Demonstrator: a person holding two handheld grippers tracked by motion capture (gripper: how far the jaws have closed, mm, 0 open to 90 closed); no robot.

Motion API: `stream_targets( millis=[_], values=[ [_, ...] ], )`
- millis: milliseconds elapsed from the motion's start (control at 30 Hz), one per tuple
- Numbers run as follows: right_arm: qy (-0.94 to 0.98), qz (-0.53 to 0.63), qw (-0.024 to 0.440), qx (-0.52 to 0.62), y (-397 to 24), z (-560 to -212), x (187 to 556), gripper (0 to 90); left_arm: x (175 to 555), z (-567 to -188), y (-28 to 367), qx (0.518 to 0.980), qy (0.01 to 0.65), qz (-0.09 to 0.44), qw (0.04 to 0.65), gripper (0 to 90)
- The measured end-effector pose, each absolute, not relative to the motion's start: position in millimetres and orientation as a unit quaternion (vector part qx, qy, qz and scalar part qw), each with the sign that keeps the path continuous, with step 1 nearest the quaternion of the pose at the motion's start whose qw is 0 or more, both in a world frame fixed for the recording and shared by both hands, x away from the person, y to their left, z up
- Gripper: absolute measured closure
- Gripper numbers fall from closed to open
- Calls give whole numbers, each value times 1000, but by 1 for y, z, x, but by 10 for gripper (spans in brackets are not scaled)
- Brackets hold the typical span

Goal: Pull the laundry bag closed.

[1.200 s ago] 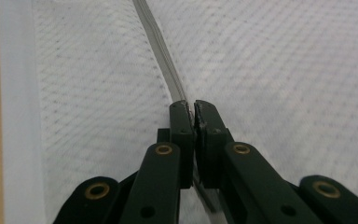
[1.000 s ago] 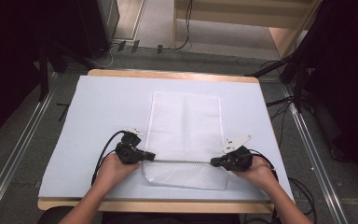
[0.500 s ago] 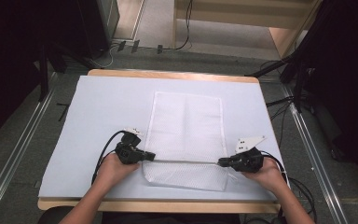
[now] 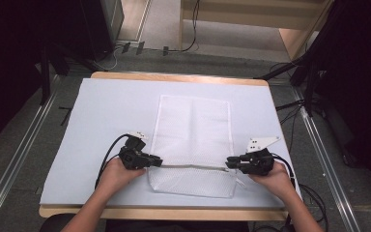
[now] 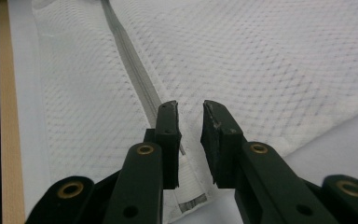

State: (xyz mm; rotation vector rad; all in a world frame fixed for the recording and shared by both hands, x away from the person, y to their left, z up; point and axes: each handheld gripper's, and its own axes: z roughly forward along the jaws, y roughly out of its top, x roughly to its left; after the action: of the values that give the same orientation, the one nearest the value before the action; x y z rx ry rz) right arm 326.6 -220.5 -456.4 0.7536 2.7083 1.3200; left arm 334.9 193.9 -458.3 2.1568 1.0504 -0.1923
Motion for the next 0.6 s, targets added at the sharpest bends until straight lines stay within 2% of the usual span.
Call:
stream_targets(
  millis=[300, 433, 600],
  values=[
    [860, 437, 46, 258, -232, -460, 328, 617, 333, -448, 206, 838, 402, -43, 367, 601],
    [857, 433, 45, 276, -240, -463, 330, 542, 333, -444, 214, 833, 406, -27, 374, 531],
    [850, 431, 61, 297, -253, -466, 332, 484, 334, -440, 227, 828, 415, -13, 377, 472]
  ],
)
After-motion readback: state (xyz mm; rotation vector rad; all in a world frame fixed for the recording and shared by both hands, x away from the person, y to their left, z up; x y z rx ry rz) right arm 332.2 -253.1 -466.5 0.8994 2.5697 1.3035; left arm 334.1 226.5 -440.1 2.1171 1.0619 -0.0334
